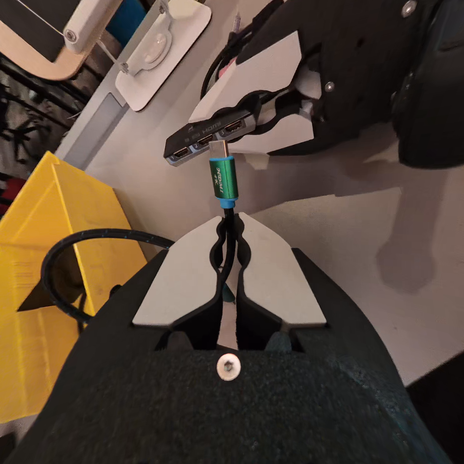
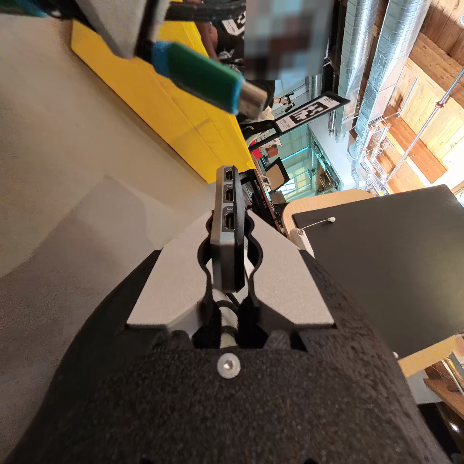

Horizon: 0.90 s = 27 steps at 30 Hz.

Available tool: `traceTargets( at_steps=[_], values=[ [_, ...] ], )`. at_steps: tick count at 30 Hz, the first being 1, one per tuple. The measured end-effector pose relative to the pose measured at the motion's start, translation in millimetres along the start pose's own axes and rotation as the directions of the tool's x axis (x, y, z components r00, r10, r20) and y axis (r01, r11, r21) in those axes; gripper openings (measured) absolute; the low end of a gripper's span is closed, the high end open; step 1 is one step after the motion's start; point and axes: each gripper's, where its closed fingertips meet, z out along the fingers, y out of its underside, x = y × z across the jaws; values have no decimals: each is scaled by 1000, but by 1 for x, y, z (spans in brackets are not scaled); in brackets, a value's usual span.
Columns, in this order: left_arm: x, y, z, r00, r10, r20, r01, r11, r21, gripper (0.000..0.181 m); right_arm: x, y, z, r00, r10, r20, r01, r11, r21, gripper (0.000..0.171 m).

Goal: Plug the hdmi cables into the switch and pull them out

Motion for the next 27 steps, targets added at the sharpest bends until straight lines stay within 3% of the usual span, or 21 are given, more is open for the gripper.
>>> traceTargets(
  at_steps=[9,13,16,19,25,27],
  values=[
    [6,5,28,974,198,106,-181,971,-155,5,-11,1,2,984,-177,10,177,983,-55,20],
    [34,22,40,984,-28,-175,10,995,-102,6,-14,3,2,981,-193,25,194,980,-40,20],
    [56,27,42,893,-192,-406,181,981,-66,6,-22,6,0,977,-201,71,201,980,10,21],
    [63,17,29,734,-349,-583,394,917,-52,19,-22,10,-2,984,-156,90,153,988,37,21],
    [28,31,-9,548,-526,-650,625,774,-99,47,-10,12,-3,996,-47,72,43,998,50,21],
    [29,37,-15,517,-547,-658,647,753,-119,48,-11,12,-2,996,-46,76,42,998,50,21]
  ],
)
